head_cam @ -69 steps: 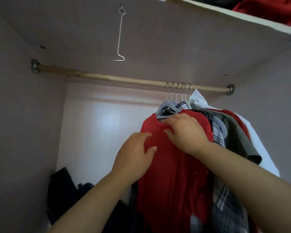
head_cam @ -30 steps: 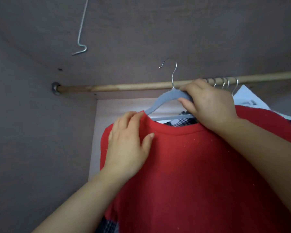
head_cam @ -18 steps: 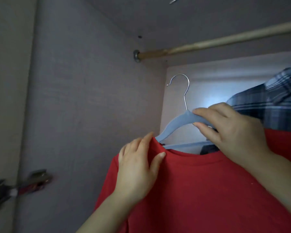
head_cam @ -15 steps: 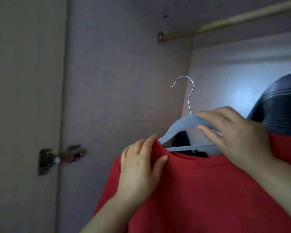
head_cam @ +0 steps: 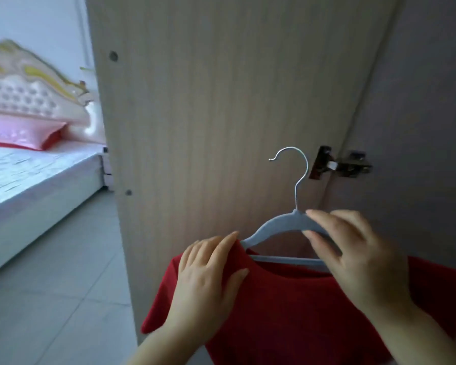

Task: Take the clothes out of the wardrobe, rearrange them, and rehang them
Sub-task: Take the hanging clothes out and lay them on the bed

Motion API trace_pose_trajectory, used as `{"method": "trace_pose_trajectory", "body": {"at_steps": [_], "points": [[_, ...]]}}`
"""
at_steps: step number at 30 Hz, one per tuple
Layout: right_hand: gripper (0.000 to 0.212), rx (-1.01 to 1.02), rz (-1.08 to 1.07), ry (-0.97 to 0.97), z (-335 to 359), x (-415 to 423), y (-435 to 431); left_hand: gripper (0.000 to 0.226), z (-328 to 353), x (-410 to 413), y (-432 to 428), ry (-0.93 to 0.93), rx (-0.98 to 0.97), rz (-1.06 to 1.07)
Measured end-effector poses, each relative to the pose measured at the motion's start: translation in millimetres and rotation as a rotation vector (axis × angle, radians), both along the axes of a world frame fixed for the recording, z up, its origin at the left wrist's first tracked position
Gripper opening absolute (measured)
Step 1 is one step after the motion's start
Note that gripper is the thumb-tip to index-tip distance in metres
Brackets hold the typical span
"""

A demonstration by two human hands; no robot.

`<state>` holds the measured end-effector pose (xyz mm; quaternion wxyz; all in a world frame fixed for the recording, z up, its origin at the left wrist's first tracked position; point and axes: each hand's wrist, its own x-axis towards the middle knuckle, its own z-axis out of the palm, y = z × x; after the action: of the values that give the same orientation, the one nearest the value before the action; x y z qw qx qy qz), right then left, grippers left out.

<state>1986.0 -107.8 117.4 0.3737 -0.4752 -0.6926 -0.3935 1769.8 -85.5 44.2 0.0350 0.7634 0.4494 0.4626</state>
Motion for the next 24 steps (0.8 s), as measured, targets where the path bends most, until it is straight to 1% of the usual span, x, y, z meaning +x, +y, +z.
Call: {"method": "trace_pose_trajectory", "body": {"at_steps": [7, 13, 16, 20, 24], "points": [[0.025, -0.136, 0.367, 0.169, -34.4, -150.8, 48.8, 0.043, -16.0, -148.6, -11.6, 0.034, -0.028, 0.34], [0.028, -0.233, 0.555, 0.114, -59.6, -295.3, 72.5, 0.04, -36.7, -279.6, -30.3, 0.011, -0.095, 0.567], [0.03, -0.314, 0.653, 0.115, -73.8, -371.7, 81.1, 0.04, -49.3, -346.6, -40.3, 0.025, -0.127, 0.665], [0.03, -0.416, 0.701, 0.127, -93.7, -465.0, 90.3, 0.041, -65.6, -430.1, -49.8, 0.032, -0.167, 0.767], [0.031, -0.516, 0.779, 0.135, -111.8, -542.7, 103.8, 0.043, -80.5, -496.3, -56.3, 0.065, -0.228, 0.856]]}}
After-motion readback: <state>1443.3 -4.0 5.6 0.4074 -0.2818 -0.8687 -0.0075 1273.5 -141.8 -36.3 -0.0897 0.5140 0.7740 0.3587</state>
